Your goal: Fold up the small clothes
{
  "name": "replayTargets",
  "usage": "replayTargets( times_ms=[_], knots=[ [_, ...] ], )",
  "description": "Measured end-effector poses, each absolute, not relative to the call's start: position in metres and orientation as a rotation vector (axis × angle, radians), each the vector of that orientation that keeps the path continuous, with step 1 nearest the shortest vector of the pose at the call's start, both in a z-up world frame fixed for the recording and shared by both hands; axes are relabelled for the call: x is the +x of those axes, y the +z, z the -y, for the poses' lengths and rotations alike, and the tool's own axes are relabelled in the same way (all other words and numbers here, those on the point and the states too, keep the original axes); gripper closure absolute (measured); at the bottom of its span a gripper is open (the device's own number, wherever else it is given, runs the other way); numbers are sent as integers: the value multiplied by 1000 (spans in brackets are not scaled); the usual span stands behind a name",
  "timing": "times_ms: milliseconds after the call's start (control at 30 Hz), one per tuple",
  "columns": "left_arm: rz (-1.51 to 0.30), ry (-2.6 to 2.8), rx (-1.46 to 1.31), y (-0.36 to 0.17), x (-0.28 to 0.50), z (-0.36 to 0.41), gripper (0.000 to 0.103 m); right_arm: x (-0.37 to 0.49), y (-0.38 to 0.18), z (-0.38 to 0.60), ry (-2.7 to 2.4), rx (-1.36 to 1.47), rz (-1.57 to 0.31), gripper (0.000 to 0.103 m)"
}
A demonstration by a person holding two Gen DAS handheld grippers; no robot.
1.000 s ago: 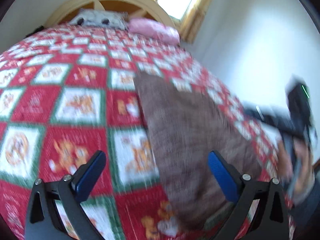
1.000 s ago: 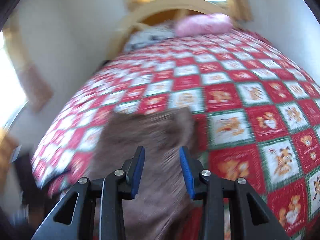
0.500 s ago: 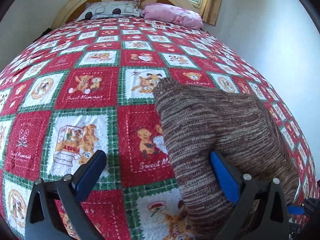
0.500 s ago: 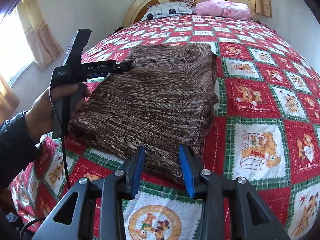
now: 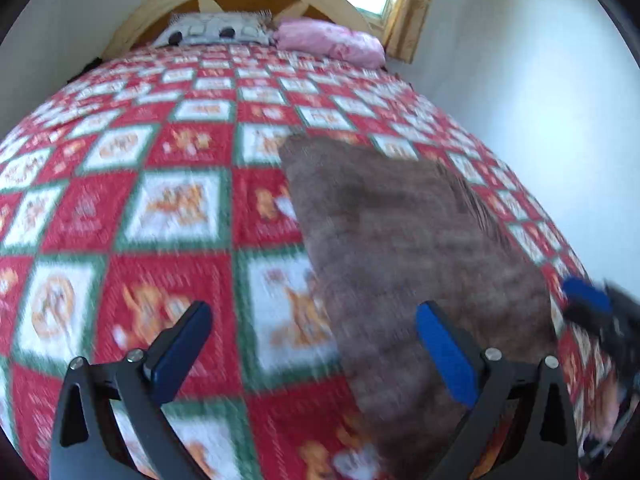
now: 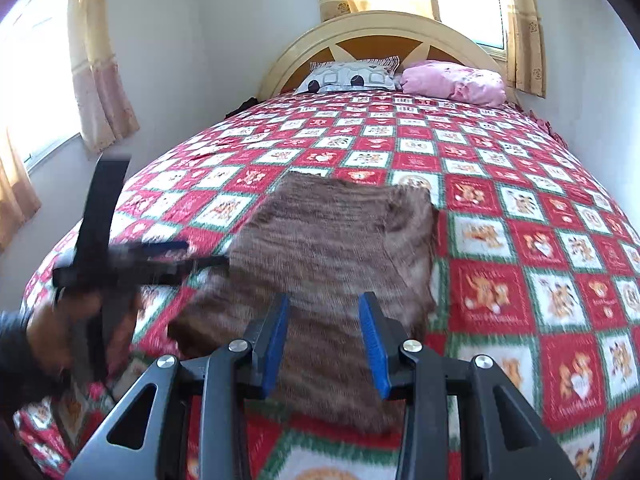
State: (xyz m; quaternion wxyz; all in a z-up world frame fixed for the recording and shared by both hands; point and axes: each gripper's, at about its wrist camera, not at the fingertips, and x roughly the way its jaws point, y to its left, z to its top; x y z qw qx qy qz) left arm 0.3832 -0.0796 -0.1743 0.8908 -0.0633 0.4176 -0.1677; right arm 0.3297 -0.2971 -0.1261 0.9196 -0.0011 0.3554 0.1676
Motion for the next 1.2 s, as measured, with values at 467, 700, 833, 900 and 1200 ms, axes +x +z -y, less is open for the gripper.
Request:
replayTargets(
  times_ms=[467, 700, 833, 900, 1200],
  knots=[
    [-908, -350, -34, -192, 377, 99, 0, 348, -167, 325, 308, 33, -883, 65],
    [-904, -342, -23, -194, 372, 102, 0, 369, -144, 350, 300, 120, -823, 53],
    [-909, -344, -31, -195, 373, 102, 0, 402, -144, 364, 282, 213, -840, 42],
    [-910, -346, -36, -195, 373, 101, 0, 416, -149, 368, 260, 233, -860, 42],
    [-911, -343, -51, -195, 377, 101, 0, 466, -181, 389, 252, 341, -934, 42]
  ],
)
